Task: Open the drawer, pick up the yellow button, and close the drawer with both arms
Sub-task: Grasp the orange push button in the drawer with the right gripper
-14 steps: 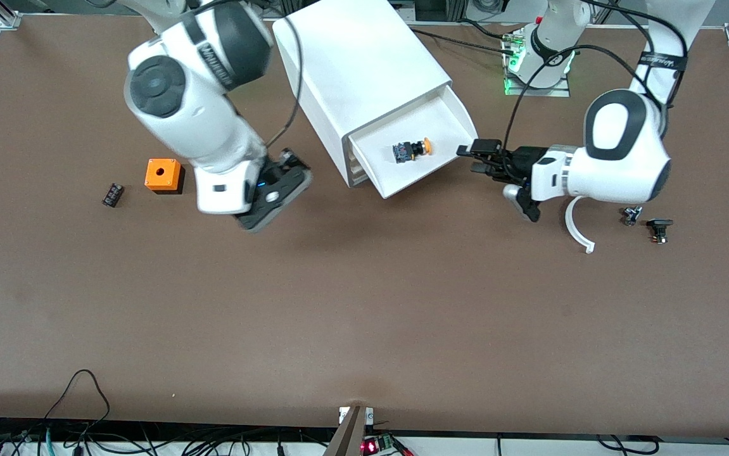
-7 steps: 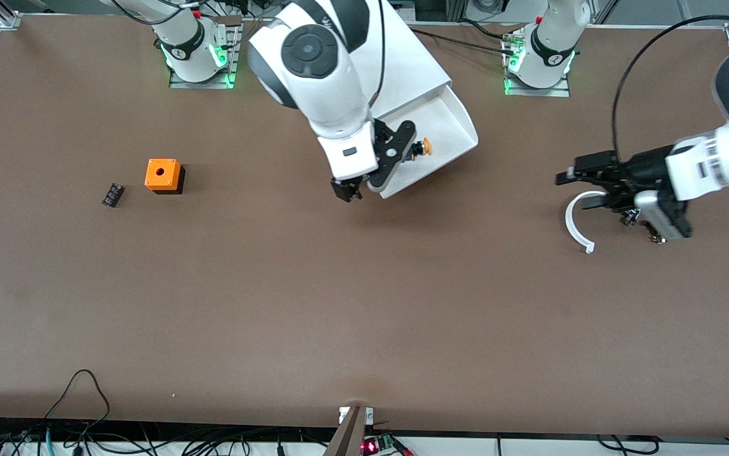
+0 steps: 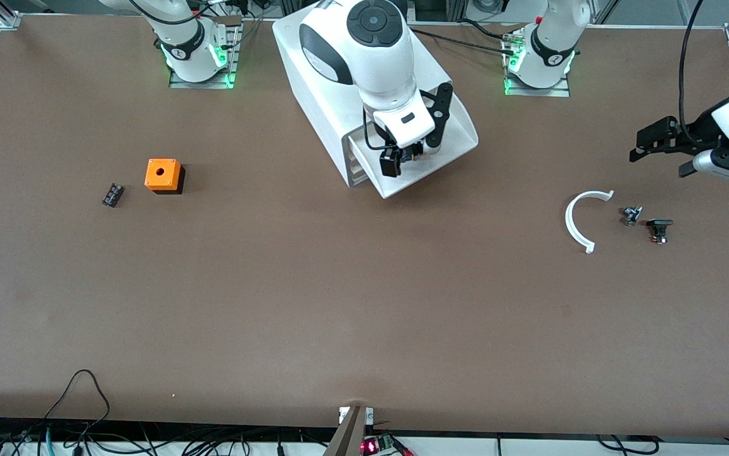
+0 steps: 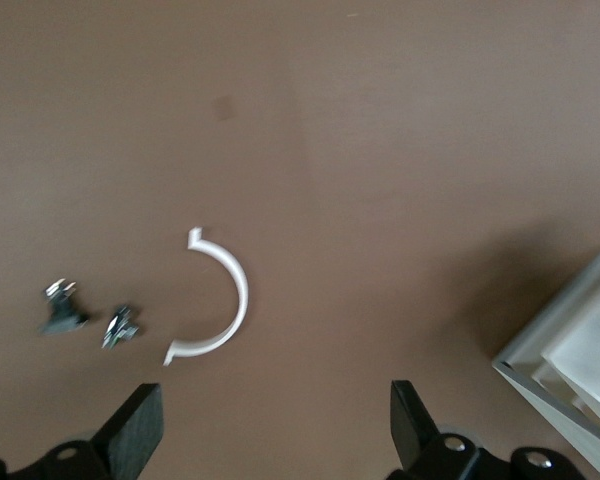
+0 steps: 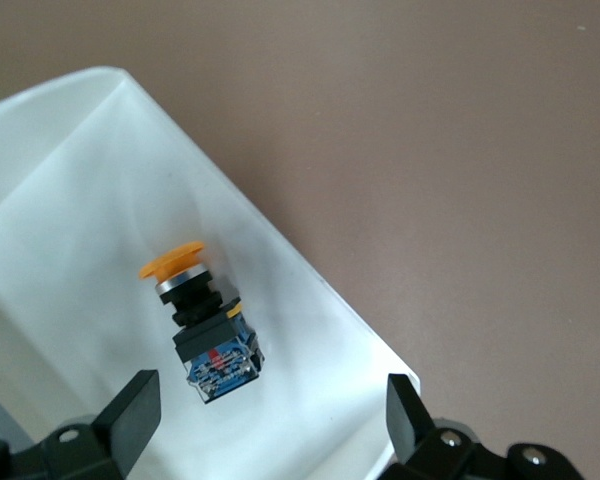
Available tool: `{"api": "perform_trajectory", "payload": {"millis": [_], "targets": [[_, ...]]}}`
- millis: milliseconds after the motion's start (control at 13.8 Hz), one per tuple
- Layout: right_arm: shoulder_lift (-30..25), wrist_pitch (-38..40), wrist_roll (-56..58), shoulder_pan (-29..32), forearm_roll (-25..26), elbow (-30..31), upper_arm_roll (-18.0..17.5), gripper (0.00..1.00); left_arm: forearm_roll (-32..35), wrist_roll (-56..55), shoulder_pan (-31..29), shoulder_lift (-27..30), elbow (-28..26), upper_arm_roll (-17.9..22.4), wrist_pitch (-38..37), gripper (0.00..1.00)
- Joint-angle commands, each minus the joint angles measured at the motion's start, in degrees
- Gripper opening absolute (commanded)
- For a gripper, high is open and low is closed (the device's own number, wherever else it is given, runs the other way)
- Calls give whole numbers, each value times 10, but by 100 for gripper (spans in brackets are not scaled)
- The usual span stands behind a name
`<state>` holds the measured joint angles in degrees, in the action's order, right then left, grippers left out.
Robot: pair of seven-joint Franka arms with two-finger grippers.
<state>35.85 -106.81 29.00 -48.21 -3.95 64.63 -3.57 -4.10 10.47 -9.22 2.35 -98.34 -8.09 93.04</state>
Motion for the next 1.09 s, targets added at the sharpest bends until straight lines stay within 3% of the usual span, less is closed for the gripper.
{"api": "perform_trajectory", "payload": {"millis": [0,145,363,1017], "targets": [[18,20,101,-2,6,-18,8,100,59,-100,29,11,3,7,-15,100],[26,24,136,-2,12,-18,8,100,56,-106,26,7,3,9,-15,100],[28,25,137,-17,72,-18,4,100,50,-105,19,5,3,8,-13,100],[35,27,131,-31,73,-14,-11,100,28,-104,3,1,3,8,-16,100]]}}
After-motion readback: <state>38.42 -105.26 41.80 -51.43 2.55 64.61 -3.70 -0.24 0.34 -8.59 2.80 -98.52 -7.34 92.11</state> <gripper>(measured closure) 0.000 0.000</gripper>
